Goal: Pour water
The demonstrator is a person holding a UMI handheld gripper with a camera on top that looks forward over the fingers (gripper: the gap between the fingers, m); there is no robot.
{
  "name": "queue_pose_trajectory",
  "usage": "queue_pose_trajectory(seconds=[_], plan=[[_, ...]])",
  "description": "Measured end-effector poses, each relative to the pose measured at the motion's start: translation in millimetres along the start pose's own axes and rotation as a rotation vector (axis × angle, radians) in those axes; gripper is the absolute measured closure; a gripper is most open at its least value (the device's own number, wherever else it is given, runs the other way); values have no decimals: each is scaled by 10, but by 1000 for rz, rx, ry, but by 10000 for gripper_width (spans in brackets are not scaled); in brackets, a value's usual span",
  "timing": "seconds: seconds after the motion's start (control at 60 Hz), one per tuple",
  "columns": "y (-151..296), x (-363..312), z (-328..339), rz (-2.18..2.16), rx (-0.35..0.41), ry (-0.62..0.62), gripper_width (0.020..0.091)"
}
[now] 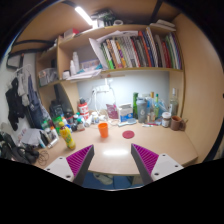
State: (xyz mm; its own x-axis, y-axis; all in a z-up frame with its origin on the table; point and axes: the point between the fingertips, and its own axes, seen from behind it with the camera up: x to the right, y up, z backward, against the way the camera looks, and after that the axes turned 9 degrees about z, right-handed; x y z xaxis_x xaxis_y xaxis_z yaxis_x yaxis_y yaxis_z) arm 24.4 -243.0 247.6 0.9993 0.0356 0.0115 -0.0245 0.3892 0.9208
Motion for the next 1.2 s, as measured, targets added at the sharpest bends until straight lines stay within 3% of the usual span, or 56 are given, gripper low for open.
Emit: queue_pose_trajectory(seconds=[0.3, 0.467, 0.567, 0.95, 1.2], plan=[[21, -716, 75, -14, 23, -105, 268], [45, -1080, -2, 58, 102, -85, 268], [-140, -1373, -212, 71, 88, -48, 272], [-442, -2765, -2079, 150, 121, 158, 268], [-448, -3199, -3232, 208, 123, 199, 276]])
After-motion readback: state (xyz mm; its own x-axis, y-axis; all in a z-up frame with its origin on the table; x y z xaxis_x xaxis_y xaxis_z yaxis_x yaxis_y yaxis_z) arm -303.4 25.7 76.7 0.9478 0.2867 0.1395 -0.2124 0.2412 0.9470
